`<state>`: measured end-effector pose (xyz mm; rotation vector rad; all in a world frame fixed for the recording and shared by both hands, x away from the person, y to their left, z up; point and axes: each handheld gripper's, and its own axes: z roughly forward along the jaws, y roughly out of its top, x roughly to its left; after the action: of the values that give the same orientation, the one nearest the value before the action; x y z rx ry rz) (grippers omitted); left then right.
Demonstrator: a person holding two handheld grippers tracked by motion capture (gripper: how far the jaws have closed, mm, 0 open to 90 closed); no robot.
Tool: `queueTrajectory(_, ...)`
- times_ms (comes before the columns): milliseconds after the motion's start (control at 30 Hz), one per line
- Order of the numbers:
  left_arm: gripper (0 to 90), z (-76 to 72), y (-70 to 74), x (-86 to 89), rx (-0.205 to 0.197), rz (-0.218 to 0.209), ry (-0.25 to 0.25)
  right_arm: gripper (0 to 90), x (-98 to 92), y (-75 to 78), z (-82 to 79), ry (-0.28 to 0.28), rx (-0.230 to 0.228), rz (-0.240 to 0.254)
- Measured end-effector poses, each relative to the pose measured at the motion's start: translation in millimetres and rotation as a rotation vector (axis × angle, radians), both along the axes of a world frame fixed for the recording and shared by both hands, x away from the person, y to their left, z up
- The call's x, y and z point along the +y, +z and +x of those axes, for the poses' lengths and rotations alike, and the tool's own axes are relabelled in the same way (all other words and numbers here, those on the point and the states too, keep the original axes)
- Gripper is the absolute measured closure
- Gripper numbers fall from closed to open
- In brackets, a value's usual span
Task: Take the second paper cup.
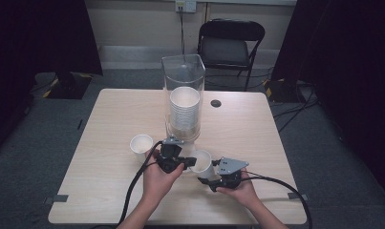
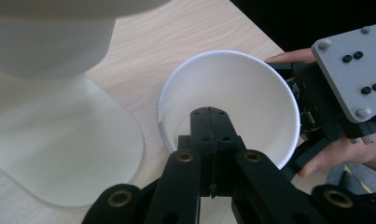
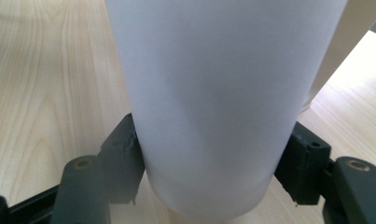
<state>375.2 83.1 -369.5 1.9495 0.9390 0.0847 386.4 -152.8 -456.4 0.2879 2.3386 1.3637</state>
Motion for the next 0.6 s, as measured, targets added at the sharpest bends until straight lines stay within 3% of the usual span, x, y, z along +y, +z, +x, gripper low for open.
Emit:
queueTrajectory(133, 90.0, 0.7, -1.1, 0.2, 0.018, -0.017, -0.006, 33.7, 0.3, -0.6, -0.1, 0.005, 0.006, -0.005)
queueTrajectory(367, 90.0, 1.1, 0.4, 2.9, 0.003, -0.034, 0.0, 34.5, 0.4, -0.6, -0.2, 0.018, -0.017, -0.017)
queueTrajectory(467, 66.6, -1.3, 4.5, 7.8, -0.061, -0.035, 0.057, 34.7, -2.1, -1.2, 1.3, 0.008, -0.014, -0.021)
queueTrajectory(600, 52.9, -0.1, 4.0, 13.1, -0.043, -0.025, 0.07, 34.7, -7.0, 0.0, 3.3, 0.013, -0.009, 0.024)
